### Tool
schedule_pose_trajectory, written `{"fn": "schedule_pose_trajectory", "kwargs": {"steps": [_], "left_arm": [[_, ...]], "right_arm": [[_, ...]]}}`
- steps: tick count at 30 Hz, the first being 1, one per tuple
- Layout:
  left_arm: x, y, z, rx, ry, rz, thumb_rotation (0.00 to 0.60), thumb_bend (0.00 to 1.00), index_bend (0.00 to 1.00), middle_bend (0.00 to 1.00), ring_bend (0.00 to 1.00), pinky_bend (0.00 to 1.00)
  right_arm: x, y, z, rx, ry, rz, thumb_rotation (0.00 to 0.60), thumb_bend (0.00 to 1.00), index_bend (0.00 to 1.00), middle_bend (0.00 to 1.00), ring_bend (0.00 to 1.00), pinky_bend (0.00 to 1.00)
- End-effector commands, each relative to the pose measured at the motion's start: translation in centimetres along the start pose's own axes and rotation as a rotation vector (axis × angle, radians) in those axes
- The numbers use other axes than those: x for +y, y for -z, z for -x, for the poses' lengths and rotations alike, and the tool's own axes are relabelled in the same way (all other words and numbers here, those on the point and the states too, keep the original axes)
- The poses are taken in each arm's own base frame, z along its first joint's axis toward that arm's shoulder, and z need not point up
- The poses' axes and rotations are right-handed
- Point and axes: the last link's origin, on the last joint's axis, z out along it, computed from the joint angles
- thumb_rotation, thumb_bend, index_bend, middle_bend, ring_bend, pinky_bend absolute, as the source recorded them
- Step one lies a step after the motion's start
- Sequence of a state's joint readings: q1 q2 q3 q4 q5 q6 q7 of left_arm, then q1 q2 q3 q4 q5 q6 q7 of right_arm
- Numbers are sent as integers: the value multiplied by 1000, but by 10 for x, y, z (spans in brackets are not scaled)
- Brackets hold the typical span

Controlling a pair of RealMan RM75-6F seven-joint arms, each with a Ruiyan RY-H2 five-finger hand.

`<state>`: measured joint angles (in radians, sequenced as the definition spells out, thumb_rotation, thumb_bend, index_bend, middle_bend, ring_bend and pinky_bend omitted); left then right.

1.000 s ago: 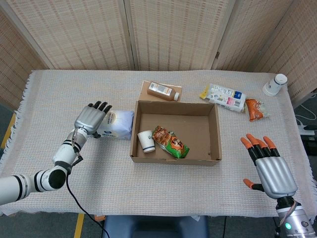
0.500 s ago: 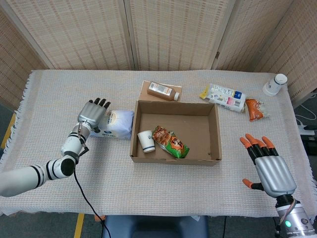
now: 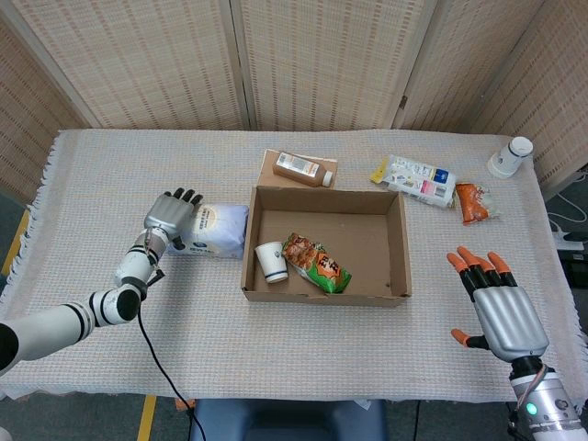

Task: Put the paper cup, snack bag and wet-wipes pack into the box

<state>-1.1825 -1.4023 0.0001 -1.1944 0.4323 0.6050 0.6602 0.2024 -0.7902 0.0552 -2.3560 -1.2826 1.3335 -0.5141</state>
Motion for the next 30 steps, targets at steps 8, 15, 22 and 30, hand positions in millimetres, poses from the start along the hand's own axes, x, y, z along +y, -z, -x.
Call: {"fn": "schedule_pose_trajectory", "kwargs": {"steps": [8,15,22,30], "left_arm": [[3,-7,16,-12,0,-4,600,272,11,31,25,315],[-5,-4,10,54,1,-35,600,355,419,529,441,642],[-18,4,3,94,10,-51,600,400,628,747,627,781],[-25,25,-40,189,-3,-37,600,399,631,748,627,781]], "right_arm": [[0,-1,0,4,1,4,600,81,71,0,0,0],[0,1,-1,9,-1,2,600,81,71,0,0,0],[0,1,-1,5,-2,-1,600,80,71,0,0,0],[-1,2,-1,9,-5,-13,600,81,71,0,0,0]]}}
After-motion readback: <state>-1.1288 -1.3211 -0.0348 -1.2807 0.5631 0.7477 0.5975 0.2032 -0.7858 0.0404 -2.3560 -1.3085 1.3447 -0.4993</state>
